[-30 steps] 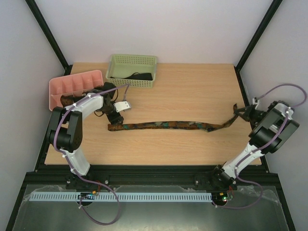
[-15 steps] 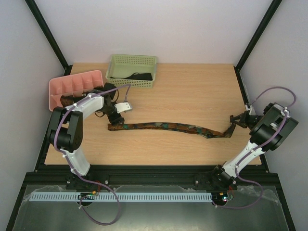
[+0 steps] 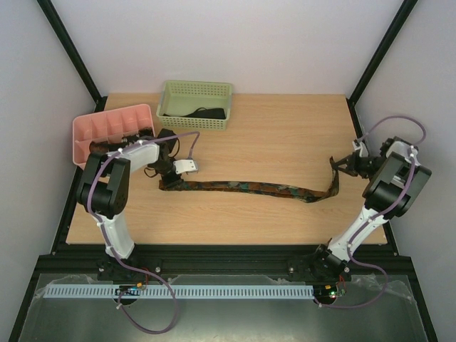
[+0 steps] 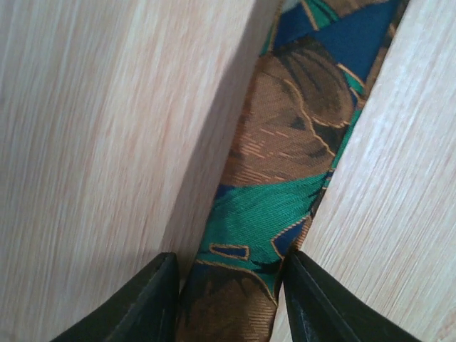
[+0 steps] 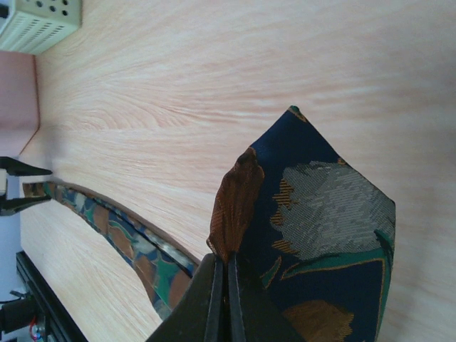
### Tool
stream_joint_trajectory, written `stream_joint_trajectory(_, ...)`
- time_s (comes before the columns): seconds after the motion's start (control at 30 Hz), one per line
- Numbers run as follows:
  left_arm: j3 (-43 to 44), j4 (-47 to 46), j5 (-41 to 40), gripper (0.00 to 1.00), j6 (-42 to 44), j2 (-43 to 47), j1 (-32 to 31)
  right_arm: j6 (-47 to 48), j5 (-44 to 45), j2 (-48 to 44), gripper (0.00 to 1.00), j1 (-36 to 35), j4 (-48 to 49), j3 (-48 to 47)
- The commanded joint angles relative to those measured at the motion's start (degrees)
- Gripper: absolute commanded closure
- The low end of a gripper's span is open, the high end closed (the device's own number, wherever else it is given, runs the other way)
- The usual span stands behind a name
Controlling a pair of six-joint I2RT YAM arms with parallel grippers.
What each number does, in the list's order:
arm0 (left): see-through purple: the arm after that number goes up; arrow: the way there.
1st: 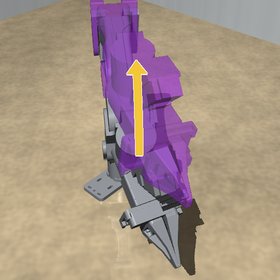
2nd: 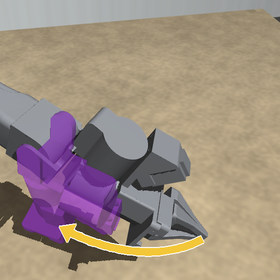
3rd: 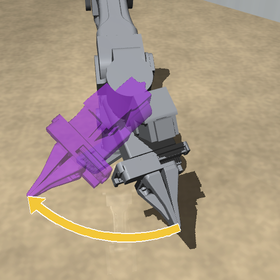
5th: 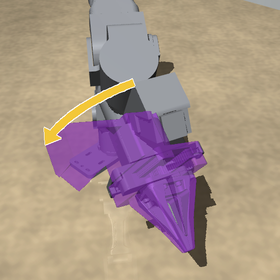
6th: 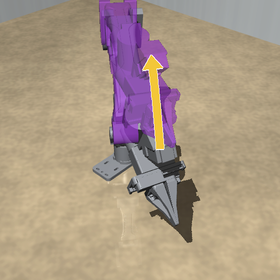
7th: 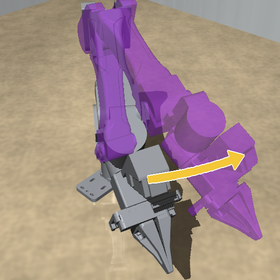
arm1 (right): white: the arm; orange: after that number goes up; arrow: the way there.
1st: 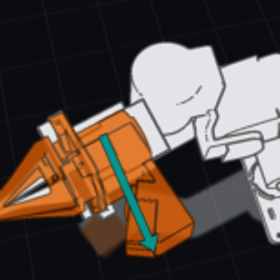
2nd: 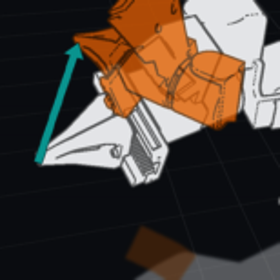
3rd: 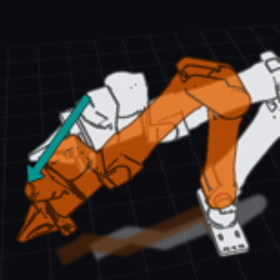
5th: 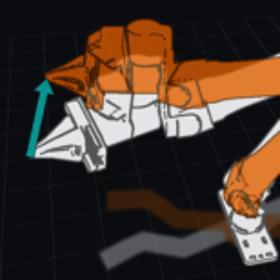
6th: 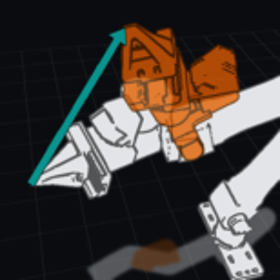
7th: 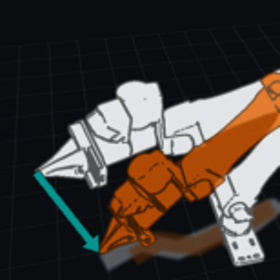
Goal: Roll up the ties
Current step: Flatten out the tie at the center of the board.
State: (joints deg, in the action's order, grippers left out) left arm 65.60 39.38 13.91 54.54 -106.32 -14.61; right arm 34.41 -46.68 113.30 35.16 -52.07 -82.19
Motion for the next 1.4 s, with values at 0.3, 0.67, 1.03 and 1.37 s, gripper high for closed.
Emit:
stream_joint_trajectory(0.3, -6.1, 5.3, -2.4, 0.67, 2.9, 2.4, 10.5, 7.3, 5.7, 0.2, 0.92, -1.2, -1.4, -4.4)
stream_joint_trajectory(0.67, -7.9, 4.2, -1.1, 0.47, 1.3, 4.8, 10.4, 5.4, 30.2, -6.2, 0.65, -0.3, 11.4, 3.6)
stream_joint_trajectory(1.03, -5.2, 4.5, 0.8, 0.24, 0.7, 6.8, 10.0, -1.8, 22.9, -7.5, 0.39, -6.4, 5.8, -1.6)
stream_joint_trajectory(1.37, -2.0, 4.4, 2.5, 0.13, 1.2, 6.0, 8.9, -6.5, 23.0, -4.2, 0.47, -16.4, 7.6, 5.4)
